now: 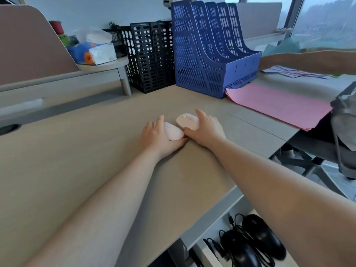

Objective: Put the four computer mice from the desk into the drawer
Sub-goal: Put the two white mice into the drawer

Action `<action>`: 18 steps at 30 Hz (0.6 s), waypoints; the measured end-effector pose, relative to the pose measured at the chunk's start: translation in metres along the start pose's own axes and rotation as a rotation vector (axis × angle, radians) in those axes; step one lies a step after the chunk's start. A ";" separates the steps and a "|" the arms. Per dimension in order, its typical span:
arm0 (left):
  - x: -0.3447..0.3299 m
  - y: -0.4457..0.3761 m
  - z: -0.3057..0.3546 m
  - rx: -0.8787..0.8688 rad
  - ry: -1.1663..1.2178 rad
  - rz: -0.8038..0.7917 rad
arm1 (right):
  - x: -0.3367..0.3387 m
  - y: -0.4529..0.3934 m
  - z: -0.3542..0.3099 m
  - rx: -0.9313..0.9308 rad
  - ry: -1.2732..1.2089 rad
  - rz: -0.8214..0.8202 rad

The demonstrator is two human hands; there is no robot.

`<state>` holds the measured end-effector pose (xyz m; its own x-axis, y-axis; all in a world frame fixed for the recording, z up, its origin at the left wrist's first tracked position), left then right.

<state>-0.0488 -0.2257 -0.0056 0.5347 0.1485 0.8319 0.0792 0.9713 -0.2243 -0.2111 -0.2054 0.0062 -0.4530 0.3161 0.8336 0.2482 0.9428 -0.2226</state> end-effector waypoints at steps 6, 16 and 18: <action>0.007 0.053 0.020 -0.040 0.020 -0.098 | 0.014 0.032 0.002 -0.009 0.251 -0.265; 0.006 0.163 0.076 -0.105 -0.144 -0.212 | 0.073 0.136 0.020 -0.047 0.643 -0.554; 0.006 0.180 0.089 -0.121 -0.163 -0.196 | 0.085 0.158 0.034 -0.068 0.665 -0.564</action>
<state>-0.1064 -0.0333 0.0047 0.3582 -0.0025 0.9337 0.2727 0.9567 -0.1021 -0.2394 -0.0262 0.0247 0.0649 -0.3430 0.9371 0.1978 0.9249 0.3248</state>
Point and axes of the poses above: each hand's wrist, its own y-axis away from the middle knuckle, its own x-axis out of the back of the hand, z = x × y, the point moved 9 cm from there along -y, towards the middle knuckle, and after that the axes turned 3 degrees about z, right-handed, at the moved point
